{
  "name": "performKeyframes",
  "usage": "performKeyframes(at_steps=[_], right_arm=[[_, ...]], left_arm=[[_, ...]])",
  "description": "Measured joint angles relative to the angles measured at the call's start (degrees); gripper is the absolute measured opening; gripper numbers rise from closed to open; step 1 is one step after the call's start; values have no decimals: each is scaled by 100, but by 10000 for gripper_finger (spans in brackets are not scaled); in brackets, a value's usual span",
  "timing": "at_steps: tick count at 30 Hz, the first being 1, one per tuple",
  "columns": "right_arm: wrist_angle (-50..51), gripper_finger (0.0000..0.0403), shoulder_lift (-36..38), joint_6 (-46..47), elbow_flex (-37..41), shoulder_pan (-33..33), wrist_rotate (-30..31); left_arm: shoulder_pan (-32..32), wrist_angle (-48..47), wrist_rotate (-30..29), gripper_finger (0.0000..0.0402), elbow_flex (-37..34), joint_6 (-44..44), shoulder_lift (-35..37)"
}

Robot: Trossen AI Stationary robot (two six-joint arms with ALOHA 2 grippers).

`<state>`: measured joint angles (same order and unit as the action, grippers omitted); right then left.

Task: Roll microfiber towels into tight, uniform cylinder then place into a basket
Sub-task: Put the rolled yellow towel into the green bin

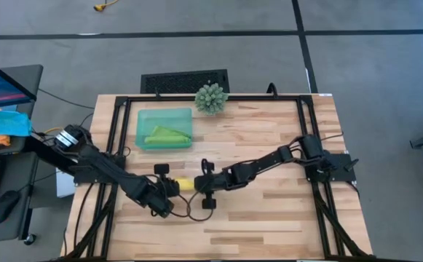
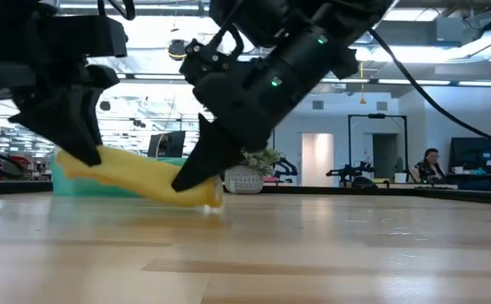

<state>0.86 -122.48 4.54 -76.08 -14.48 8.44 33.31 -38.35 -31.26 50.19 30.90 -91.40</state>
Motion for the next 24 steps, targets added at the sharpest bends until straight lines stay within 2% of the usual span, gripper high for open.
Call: performKeyframes(at_steps=[5,11,15,20,24], right_arm=[[556,33,2,-596,-485,196,330],[1297,32,2,-1257,-1241,600,344],[1372,31,54,-1640,-1602,962,336],[1439,31,57,-1950,-2041,1528,18],[1385,31,15,-2005,-2342,2035,-250]], left_arm=[[-197,-588,-247,14,0,-160,369],[-638,-1279,-357,15,0,-443,897],[-1013,-1815,-546,14,2,-704,1375],[-1867,-2069,-679,13,4,-1445,2099],[-3000,-1893,-675,13,4,-2434,2567]])
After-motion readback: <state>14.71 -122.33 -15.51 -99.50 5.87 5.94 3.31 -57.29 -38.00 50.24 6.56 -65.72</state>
